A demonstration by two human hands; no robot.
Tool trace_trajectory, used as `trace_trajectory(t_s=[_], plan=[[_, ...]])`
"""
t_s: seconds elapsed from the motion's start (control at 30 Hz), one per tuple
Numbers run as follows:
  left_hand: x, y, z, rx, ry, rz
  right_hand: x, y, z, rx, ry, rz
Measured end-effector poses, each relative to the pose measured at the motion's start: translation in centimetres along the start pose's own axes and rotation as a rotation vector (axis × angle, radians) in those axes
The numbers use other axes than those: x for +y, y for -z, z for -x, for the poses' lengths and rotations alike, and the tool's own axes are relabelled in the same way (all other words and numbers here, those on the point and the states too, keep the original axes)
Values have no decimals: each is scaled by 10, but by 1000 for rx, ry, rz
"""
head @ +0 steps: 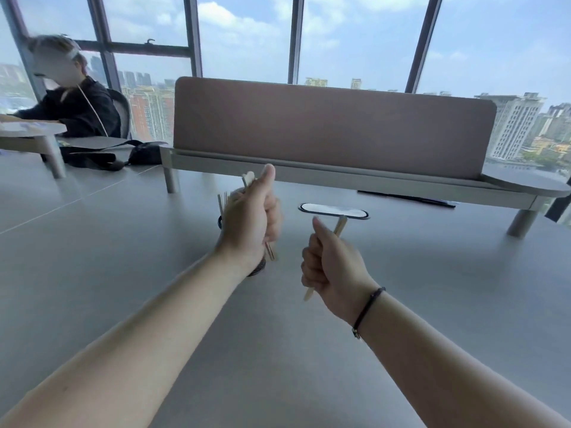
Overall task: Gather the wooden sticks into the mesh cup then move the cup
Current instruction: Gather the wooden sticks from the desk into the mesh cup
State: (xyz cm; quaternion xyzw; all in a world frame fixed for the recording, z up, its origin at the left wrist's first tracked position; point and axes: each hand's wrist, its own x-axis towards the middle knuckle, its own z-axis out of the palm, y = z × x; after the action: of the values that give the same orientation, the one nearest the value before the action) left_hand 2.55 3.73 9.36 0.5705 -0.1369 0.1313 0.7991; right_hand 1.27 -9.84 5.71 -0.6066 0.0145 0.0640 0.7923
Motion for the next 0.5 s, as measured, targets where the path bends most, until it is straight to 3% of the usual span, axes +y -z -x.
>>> trace_trajectory(t_s=[0.2, 0.37, 0.5], plan=[[41, 43, -59, 217, -26, -187, -67, -90, -36, -92, 284, 24], [10, 63, -71, 247, -55, -506, -62, -126, -73, 12, 420, 286], [-6, 74, -69, 315, -181, -722, -44, -123, -86, 90, 509, 428]])
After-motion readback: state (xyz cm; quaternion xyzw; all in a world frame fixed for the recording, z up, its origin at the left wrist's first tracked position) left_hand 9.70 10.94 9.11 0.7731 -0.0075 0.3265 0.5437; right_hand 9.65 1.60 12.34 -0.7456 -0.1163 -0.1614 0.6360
